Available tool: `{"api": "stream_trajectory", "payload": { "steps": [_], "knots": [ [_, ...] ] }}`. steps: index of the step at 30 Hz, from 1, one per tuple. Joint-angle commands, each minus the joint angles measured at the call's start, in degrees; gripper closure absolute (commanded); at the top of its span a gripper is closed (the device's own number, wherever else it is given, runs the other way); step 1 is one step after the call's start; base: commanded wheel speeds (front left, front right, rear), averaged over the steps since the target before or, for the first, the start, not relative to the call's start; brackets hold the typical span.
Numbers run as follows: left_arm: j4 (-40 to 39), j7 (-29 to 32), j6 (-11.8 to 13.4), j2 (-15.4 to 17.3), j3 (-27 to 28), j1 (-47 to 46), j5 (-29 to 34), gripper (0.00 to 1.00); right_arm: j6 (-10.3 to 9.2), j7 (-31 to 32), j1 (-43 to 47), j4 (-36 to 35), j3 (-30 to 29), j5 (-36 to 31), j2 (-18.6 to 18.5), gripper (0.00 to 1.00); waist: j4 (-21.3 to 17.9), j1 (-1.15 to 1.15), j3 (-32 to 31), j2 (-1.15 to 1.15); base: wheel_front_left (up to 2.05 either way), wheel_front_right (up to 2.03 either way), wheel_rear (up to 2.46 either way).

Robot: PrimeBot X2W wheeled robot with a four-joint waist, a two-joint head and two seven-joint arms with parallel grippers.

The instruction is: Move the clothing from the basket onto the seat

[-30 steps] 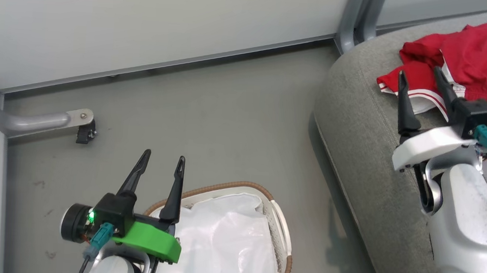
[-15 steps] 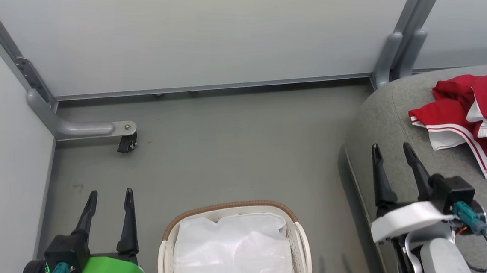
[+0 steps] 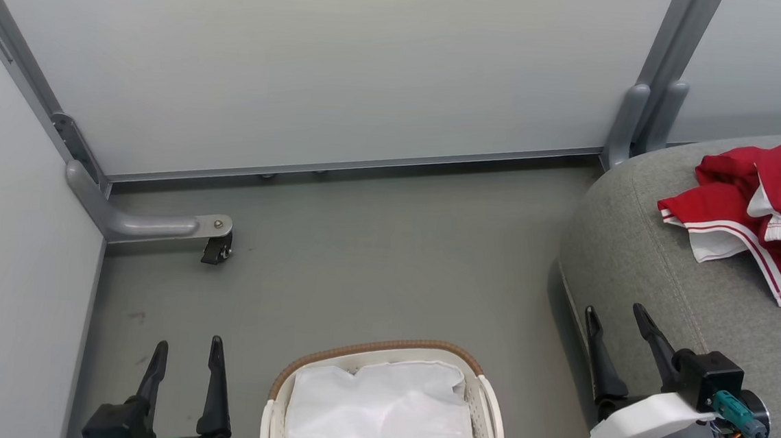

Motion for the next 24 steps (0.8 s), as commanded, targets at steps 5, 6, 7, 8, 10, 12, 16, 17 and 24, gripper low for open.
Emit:
{"api": "stream_trajectory", "payload": {
  "steps": [5, 6, 7, 8, 10, 12, 16, 17, 24],
  "knots": [
    [0.72, 0.06, 0.11, 0.01, -0.43, 0.67, -0.28, 0.00, -0.06, -0.11, 0.64, -0.17, 0.88, 0.08, -0.21, 0.00, -0.60, 0.00, -0.40, 0.00, 0.00, 0.00, 0.00],
    [0.76, 0.06, 0.15, 0.01, -0.50, 0.59, -0.24, 0.00, -0.06, -0.11, 0.58, -0.19, 0.90, 0.05, -0.21, 0.00, -0.62, 0.00, -0.46, 0.00, 0.00, 0.00, 0.00],
    [0.83, 0.06, 0.20, 0.01, -0.58, 0.54, -0.25, 0.00, -0.07, -0.11, 0.56, -0.20, 0.93, 0.02, -0.21, 0.00, -0.64, 0.00, -0.53, 0.00, 0.00, 0.00, 0.00],
    [0.86, 0.06, 0.20, 0.01, -0.62, 0.52, -0.27, 0.00, -0.06, -0.12, 0.57, -0.19, 0.95, 0.01, -0.21, 0.00, -0.65, 0.00, -0.59, 0.00, 0.00, 0.00, 0.00],
    [0.98, 0.06, 0.17, 0.01, -0.68, 0.55, -0.36, 0.00, -0.07, -0.11, 0.69, -0.22, 1.01, 0.02, -0.21, 0.00, -0.66, 0.00, -0.71, 0.00, 0.00, 0.00, 0.00],
    [1.08, 0.06, 0.34, 0.01, -0.64, 0.53, -0.55, 0.00, -0.06, -0.11, 0.84, -0.29, 1.09, 0.12, -0.21, 0.00, -0.64, 0.00, -0.79, 0.00, 0.00, 0.00, 0.00],
    [0.58, 0.06, 0.41, 0.00, -0.40, 0.41, -0.84, 0.00, -0.06, -0.11, 1.03, -0.32, 1.30, 0.30, -0.21, 0.00, -0.59, 0.00, -0.85, 0.00, 0.00, 0.00, 0.00],
    [0.81, 0.00, 0.31, -0.01, -0.46, 0.12, -0.90, 1.00, 0.01, 0.00, 0.12, -0.09, 1.27, 0.21, 0.00, 1.00, -0.59, 0.00, -0.85, 0.00, 0.00, 0.00, 0.00],
    [2.84, 0.67, 0.01, 0.03, -0.18, -0.21, -3.90, 1.00, 0.01, 0.96, 0.97, 1.82, 0.90, 3.31, 0.33, 1.00, -0.61, 0.00, -0.85, 0.00, 0.00, 0.00, 0.00]
  ]
}}
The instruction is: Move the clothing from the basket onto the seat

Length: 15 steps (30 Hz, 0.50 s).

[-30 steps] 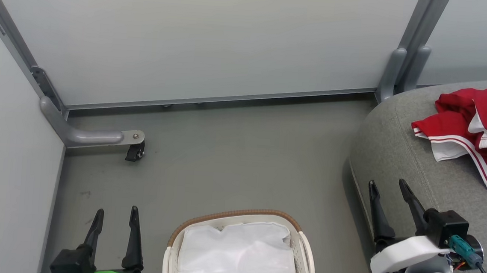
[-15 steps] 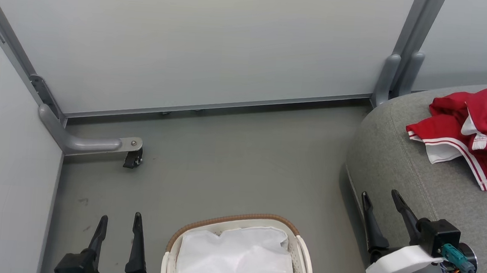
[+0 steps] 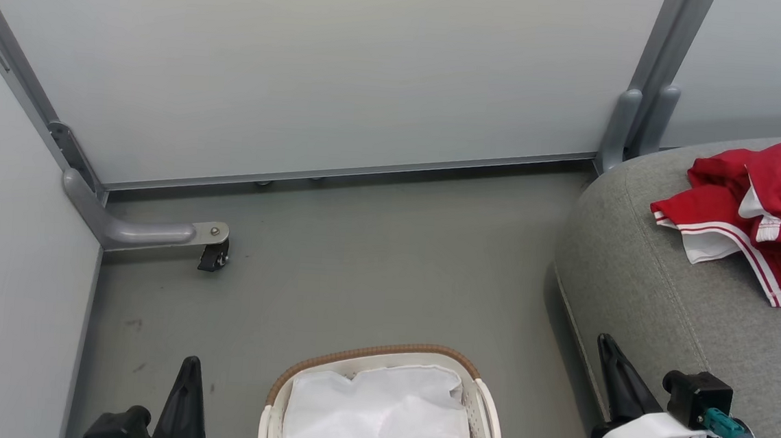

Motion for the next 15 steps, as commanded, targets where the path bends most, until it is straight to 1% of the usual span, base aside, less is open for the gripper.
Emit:
{"api": "stream_trajectory", "payload": {
  "steps": [1, 15],
  "knots": [
    [-0.73, 0.46, -0.27, 0.12, 0.44, -0.53, -2.81, 1.00, 0.00, 0.59, -0.95, -0.91, -0.44, 2.83, -0.13, 1.00, -0.01, 0.00, 0.01, 0.00, 0.00, 0.00, 0.00],
    [-0.33, 3.86, -1.75, 0.58, 2.43, -2.91, -16.43, 1.00, -0.01, 4.34, -1.40, -1.86, -2.11, 17.14, -0.22, 1.00, -0.06, 0.00, 0.04, 0.00, 0.00, 0.00, 0.00]
  ]
}}
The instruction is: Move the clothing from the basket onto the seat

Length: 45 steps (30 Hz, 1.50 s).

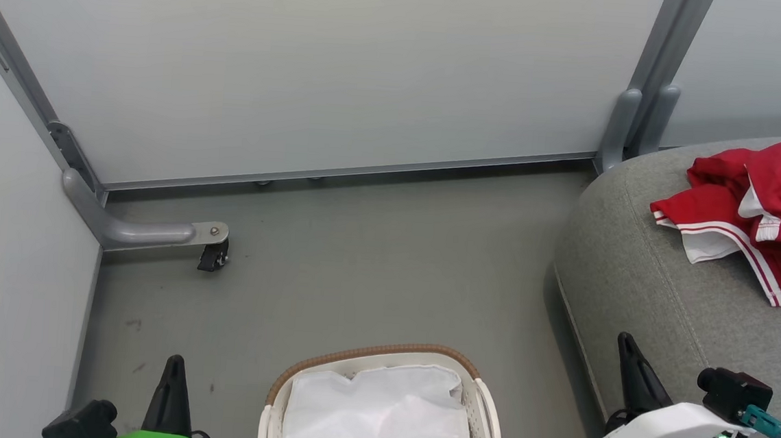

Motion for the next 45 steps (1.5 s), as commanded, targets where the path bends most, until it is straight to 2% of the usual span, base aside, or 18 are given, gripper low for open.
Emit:
{"api": "stream_trajectory", "payload": {
  "steps": [1, 5, 19, 45],
  "knots": [
    [-0.61, 0.51, -0.37, 0.48, 0.55, -2.01, -2.40, 1.00, -0.01, 0.50, -1.39, -1.14, -0.41, 2.52, -0.22, 1.00, -0.01, 0.00, 0.00, 0.00, 0.00, 0.00, 0.00],
    [-0.53, 1.82, -0.93, 0.62, 1.34, -2.87, -7.50, 1.00, -0.01, 1.92, -1.60, -1.46, -1.06, 7.94, -0.26, 1.00, -0.03, 0.00, 0.02, 0.00, 0.00, 0.00, 0.00],
    [-0.55, 4.63, -2.12, 0.83, 3.11, -4.56, -18.07, 1.00, -0.02, 4.90, -1.97, -2.14, -2.39, 19.20, -0.35, 1.00, -0.08, 0.00, 0.06, 0.00, 0.00, 0.00, 0.00],
    [-0.40, 9.20, -3.93, 0.96, 6.07, -7.30, -34.03, 1.00, -0.04, 9.52, -2.59, -3.13, -4.45, 36.52, -0.48, 1.00, -0.17, 0.00, 0.13, 0.00, 0.00, 0.00, 0.00]
  ]
}}
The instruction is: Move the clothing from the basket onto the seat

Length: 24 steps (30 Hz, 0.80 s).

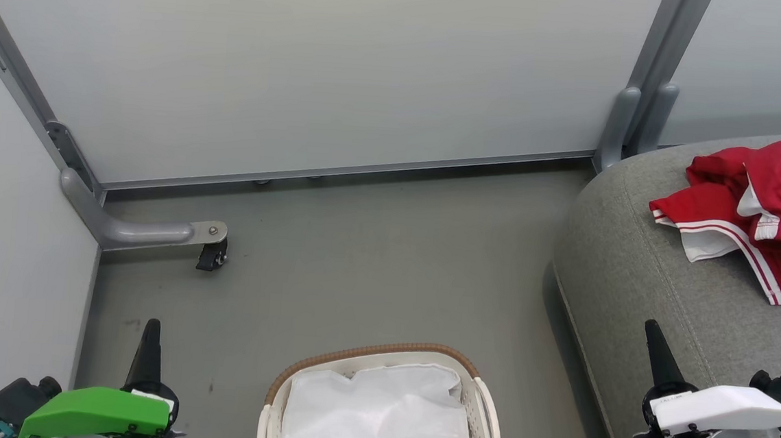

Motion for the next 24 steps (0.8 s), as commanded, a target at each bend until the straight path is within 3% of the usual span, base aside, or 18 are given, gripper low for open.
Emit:
{"api": "stream_trajectory", "payload": {
  "steps": [1, 24],
  "knots": [
    [-0.45, 0.41, -0.40, 0.54, 0.54, -1.87, -1.44, 1.00, -0.02, 0.46, -1.31, -0.76, -0.34, 1.61, -0.34, 1.00, -0.01, 0.00, 0.00, 0.00, 0.00, 0.00, 0.00],
    [-0.30, 3.65, -1.72, 0.49, 2.75, -3.64, -12.39, 1.00, -0.03, 3.63, -1.55, -1.41, -1.76, 13.62, -0.43, 1.00, -0.09, 0.00, 0.06, 0.00, 0.00, 0.00, 0.00]
  ]
}}
